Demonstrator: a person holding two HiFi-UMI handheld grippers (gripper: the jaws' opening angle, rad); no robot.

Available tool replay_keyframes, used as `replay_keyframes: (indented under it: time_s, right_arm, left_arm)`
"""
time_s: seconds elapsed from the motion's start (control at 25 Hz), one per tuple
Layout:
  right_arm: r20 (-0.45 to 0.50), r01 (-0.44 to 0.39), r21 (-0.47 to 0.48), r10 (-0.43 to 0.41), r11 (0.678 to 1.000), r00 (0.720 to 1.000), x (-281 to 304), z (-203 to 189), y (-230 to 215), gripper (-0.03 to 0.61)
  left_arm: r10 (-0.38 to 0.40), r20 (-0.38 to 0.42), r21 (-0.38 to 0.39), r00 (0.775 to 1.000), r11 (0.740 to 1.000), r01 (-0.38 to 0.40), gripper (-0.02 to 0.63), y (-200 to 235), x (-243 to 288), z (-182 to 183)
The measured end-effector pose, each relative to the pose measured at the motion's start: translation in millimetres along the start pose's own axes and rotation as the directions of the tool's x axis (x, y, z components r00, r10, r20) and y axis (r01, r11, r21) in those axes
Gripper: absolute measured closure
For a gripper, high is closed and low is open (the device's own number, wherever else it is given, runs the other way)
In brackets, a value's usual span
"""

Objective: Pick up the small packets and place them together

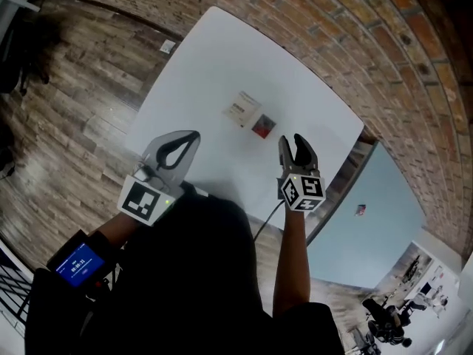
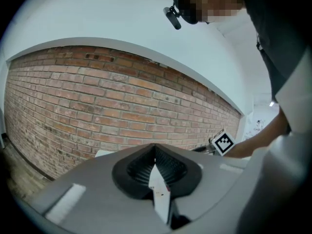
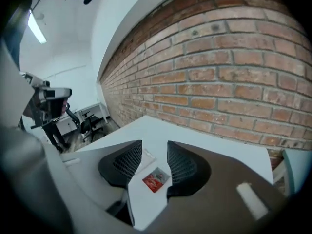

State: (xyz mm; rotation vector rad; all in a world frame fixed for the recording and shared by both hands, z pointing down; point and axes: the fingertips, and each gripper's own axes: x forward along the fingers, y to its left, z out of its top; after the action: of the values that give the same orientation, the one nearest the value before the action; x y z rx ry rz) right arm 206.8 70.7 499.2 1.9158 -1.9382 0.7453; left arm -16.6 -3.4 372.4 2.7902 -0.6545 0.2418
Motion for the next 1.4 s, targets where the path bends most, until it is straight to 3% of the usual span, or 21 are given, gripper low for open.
replay_keyframes:
  time_s: [0.16, 0.28, 0.36, 0.52, 0.68, 0.84, 1.04, 1.4]
  right_arm:
    - [0.108, 0.035, 0.000, -0.035, 0.999, 0.994, -38.9, 40.4, 1.6, 0.436]
    - [0.192, 0.032, 0.039, -0.039, 0.999, 0.981, -71.4, 62.1, 8.6, 0.496]
    - [0.263, 0.033, 0.082, -0.054, 0.996, 0.963, -94.7, 75.3, 11.5, 0.563]
    - [0.372, 0.054, 0.111, -0.092, 0.992, 0.924, -133.9, 94.9, 22.5, 0.577]
    - [0.414, 0.136, 0.094, -0.163, 0.986, 0.896, -155.7, 106.9, 27.7, 0.577]
    - [0.437, 0.137, 0.054, -0.147, 0.989, 0.888, -164.5, 118.2, 34.2, 0.577]
    - [0.450, 0.160, -0.005, -0.140, 0.987, 0.882, -163.4, 129.1, 36.4, 0.577]
    - [0.475, 0.214, -0.048, -0.166, 0.976, 0.864, -160.0, 141.3, 25.0, 0.578]
  left_arm:
    - [-0.024, -0.020, 0.024, 1.000, 0.999, 0.025, 0.614, -5.2, 6.6, -7.2]
    - [-0.043, -0.010, 0.031, 0.999, 0.999, 0.043, 0.614, -15.2, 13.9, -4.1]
    - [-0.055, -0.012, 0.035, 0.998, 0.998, 0.056, 0.614, -21.8, 18.9, -2.5]
    - [-0.090, 0.025, 0.056, 0.996, 0.995, 0.088, 0.614, -36.9, 30.7, 11.3]
    - [-0.099, 0.073, 0.098, 0.992, 0.991, 0.091, 0.614, -45.5, 46.0, 33.4]
    - [-0.110, 0.129, 0.096, 0.986, 0.991, 0.098, 0.614, -56.4, 53.8, 55.6]
    - [-0.104, 0.125, 0.135, 0.987, 0.987, 0.087, 0.614, -57.0, 57.2, 58.3]
    - [-0.066, 0.150, 0.119, 0.986, 0.992, 0.048, 0.614, -59.8, 61.5, 67.2]
